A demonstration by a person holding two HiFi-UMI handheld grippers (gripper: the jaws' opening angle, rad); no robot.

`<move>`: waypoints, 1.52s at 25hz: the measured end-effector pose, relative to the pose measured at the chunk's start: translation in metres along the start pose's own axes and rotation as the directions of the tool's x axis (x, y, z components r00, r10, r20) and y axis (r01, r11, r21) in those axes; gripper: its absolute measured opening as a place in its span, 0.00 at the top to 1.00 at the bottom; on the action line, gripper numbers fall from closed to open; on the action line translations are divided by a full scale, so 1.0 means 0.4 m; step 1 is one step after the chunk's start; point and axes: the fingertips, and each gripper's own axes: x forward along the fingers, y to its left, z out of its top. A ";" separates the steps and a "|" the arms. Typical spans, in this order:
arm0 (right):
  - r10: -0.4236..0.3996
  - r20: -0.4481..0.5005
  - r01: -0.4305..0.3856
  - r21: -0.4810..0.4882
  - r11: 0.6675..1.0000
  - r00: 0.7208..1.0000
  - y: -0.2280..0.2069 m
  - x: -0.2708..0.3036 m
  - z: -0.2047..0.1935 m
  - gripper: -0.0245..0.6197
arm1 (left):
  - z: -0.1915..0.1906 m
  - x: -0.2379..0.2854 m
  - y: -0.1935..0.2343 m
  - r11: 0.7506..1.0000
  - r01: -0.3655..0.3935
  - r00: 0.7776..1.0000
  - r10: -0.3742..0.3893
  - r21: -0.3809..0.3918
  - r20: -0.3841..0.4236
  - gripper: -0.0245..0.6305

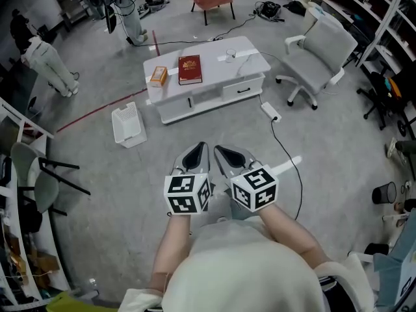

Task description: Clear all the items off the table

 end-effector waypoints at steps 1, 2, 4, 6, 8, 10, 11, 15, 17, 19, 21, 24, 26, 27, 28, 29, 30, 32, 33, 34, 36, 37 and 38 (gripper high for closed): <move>0.004 0.000 -0.004 0.000 1.000 1.000 -0.008 0.010 0.002 0.97 | 0.001 0.013 0.004 1.000 -0.003 1.000 0.003 0.000 -0.002 0.95; 0.008 -0.001 -0.008 0.000 1.000 1.000 -0.018 0.021 0.004 0.96 | 0.002 0.027 0.009 1.000 -0.006 1.000 0.006 -0.001 -0.004 0.95; 0.018 -0.004 -0.018 -0.007 1.000 1.000 -0.040 0.047 0.011 0.96 | 0.008 0.060 0.022 1.000 -0.016 1.000 0.016 -0.005 -0.003 0.95; 0.029 -0.009 -0.029 -0.021 0.999 1.000 -0.067 0.075 0.024 0.97 | 0.020 0.098 0.033 1.000 -0.027 1.000 0.027 -0.010 0.001 0.95; 0.034 -0.010 -0.035 -0.027 0.999 0.999 -0.098 0.101 0.043 0.96 | 0.038 0.137 0.040 0.999 -0.033 0.999 0.033 -0.016 0.004 0.95; 0.038 -0.008 -0.038 -0.028 0.999 0.999 -0.132 0.129 0.065 0.97 | 0.055 0.181 0.047 0.999 -0.035 0.999 0.035 -0.021 0.007 0.95; 0.040 -0.010 -0.040 -0.029 0.999 0.999 -0.150 0.144 0.074 0.97 | 0.062 0.204 0.049 0.999 -0.036 0.999 0.037 -0.024 0.006 0.95; 0.046 -0.031 -0.047 -0.033 0.998 0.998 -0.227 0.194 0.103 0.97 | 0.082 0.293 0.050 0.998 -0.050 0.999 0.049 -0.030 -0.010 0.95; 0.050 -0.033 -0.051 -0.032 0.998 0.998 -0.263 0.219 0.126 0.97 | 0.099 0.334 0.059 0.997 -0.062 0.998 0.062 -0.039 -0.012 0.95; 0.054 -0.034 -0.055 -0.029 0.998 0.998 -0.299 0.244 0.145 0.96 | 0.113 0.372 0.072 0.996 -0.078 0.997 0.077 -0.048 -0.013 0.95; 0.059 -0.037 -0.060 -0.027 0.998 0.998 -0.335 0.266 0.160 0.97 | 0.124 0.409 0.079 0.994 -0.092 0.996 0.092 -0.054 -0.015 0.95; 0.064 -0.044 -0.065 -0.023 0.998 0.997 -0.389 0.299 0.179 0.96 | 0.144 0.465 0.090 0.992 -0.112 0.994 0.111 -0.059 -0.018 0.95; 0.069 -0.049 -0.070 -0.019 0.997 0.996 -0.423 0.322 0.189 0.97 | 0.152 0.503 0.101 0.989 -0.130 0.991 0.129 -0.066 -0.022 0.95; 0.073 -0.051 -0.074 -0.018 0.997 0.996 -0.440 0.333 0.194 0.97 | 0.155 0.521 0.107 0.987 -0.141 0.990 0.139 -0.072 -0.024 0.95; 0.076 -0.053 -0.077 -0.018 0.997 0.996 -0.456 0.344 0.201 0.96 | 0.158 0.540 0.113 0.985 -0.151 0.988 0.150 -0.080 -0.027 0.95; 0.080 -0.056 -0.081 -0.020 0.997 0.995 -0.473 0.355 0.207 0.97 | 0.162 0.559 0.118 0.983 -0.162 0.987 0.160 -0.087 -0.030 0.95; 0.084 -0.061 -0.086 -0.022 0.996 0.995 -0.488 0.366 0.213 0.97 | 0.166 0.578 0.123 0.981 -0.172 0.985 0.170 -0.092 -0.034 0.95; 0.094 -0.071 -0.097 -0.027 0.995 0.993 -0.520 0.388 0.223 0.97 | 0.176 0.615 0.131 0.977 -0.191 0.981 0.188 -0.098 -0.040 0.95; 0.100 -0.075 -0.102 -0.027 0.994 0.992 -0.536 0.399 0.228 0.96 | 0.182 0.633 0.134 0.975 -0.199 0.980 0.196 -0.102 -0.042 0.95; 0.106 -0.079 -0.108 -0.026 0.994 0.991 -0.552 0.410 0.234 0.97 | 0.189 0.651 0.137 0.973 -0.207 0.978 0.204 -0.106 -0.042 0.95; 0.115 -0.085 -0.118 -0.027 0.993 0.990 -0.583 0.433 0.247 0.97 | 0.204 0.684 0.145 0.968 -0.224 0.975 0.221 -0.112 -0.040 0.95; 0.119 -0.086 -0.122 -0.029 0.992 0.989 -0.599 0.445 0.253 0.97 | 0.211 0.701 0.148 0.966 -0.232 0.973 0.229 -0.114 -0.039 0.95; 0.124 -0.086 -0.127 -0.030 0.991 0.988 -0.614 0.455 0.261 0.97 | 0.217 0.717 0.152 0.964 -0.241 0.971 0.238 -0.114 -0.039 0.95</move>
